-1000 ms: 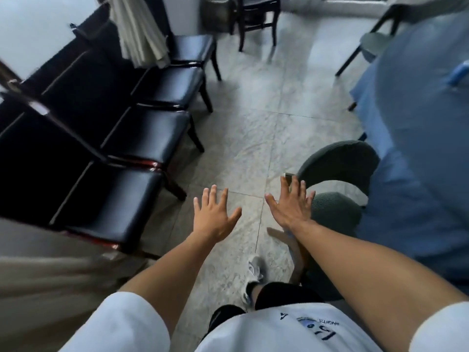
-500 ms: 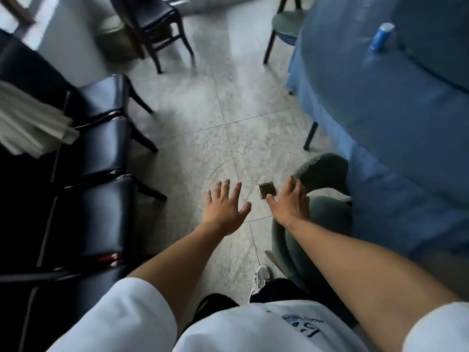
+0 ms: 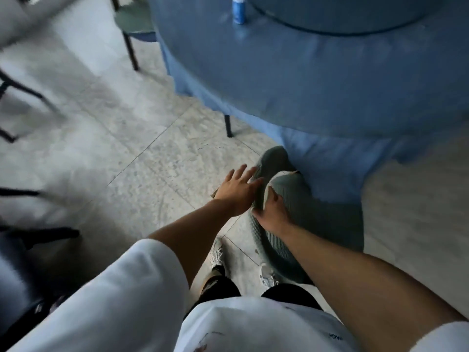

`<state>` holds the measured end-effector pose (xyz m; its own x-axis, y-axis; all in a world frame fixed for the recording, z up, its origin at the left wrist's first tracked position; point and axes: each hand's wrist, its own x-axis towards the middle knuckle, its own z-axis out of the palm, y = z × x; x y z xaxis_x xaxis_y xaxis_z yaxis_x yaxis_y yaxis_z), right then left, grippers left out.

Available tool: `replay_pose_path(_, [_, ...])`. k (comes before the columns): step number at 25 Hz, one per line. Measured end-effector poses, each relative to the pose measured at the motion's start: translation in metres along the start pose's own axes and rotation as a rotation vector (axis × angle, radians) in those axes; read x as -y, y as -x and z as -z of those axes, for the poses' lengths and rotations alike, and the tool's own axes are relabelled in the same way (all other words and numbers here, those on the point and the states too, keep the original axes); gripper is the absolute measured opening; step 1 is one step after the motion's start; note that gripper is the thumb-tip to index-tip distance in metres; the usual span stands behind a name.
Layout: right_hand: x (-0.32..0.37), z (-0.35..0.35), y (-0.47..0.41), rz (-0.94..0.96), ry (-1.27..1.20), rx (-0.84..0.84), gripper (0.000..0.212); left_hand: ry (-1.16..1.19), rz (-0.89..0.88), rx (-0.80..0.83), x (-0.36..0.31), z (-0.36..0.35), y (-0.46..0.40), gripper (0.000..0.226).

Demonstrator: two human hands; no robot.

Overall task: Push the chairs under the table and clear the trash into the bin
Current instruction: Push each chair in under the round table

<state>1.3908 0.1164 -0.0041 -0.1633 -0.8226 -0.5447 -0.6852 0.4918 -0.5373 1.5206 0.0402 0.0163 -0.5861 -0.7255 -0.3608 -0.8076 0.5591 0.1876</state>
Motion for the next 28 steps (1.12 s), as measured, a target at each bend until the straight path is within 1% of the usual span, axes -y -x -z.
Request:
replay_pose_path(2, [0.002,-0.005,-0.004,-0.072,-0.074,-0.011,0.087,-0.107,-0.176,0.06,0.006,0.01,-0.033,0.054])
replay_pose_path(4, [0.005,-0.01,-0.008,-0.152,-0.145,0.012,0.091,-0.239,-0.327,0.128,0.01,0.015,-0.065,0.054])
replay_pose_path(6, [0.008,-0.016,-0.015,-0.203,-0.214,-0.006,0.096,-0.344,-0.415,0.194,0.012,0.018,-0.096,0.053])
replay_pose_path(9, [0.022,-0.03,-0.021,-0.256,-0.226,-0.073,0.098,-0.479,-0.529,0.237,0.014,0.014,-0.132,0.054])
replay_pose_path(12, [0.031,-0.048,-0.022,-0.342,-0.197,-0.127,0.088,-0.57,-0.662,0.284,0.013,0.008,-0.153,0.056])
replay_pose_path(15, [0.034,-0.054,-0.021,-0.424,-0.165,-0.19,0.076,-0.511,-0.691,0.257,0.017,0.006,-0.153,0.054])
replay_pose_path(18, [0.037,-0.052,-0.02,-0.433,-0.172,-0.194,0.07,-0.463,-0.692,0.219,0.022,0.009,-0.147,0.056])
replay_pose_path(21, [0.044,-0.052,-0.015,-0.422,-0.131,-0.144,0.066,-0.421,-0.658,0.229,0.032,0.01,-0.136,0.059])
replay_pose_path(25, [0.049,-0.063,0.001,-0.374,-0.041,-0.033,0.049,-0.363,-0.62,0.189,0.057,0.0,-0.105,0.058])
replay_pose_path(28, [0.048,-0.074,0.016,-0.335,0.017,0.021,0.04,-0.286,-0.553,0.162,0.068,-0.011,-0.073,0.055])
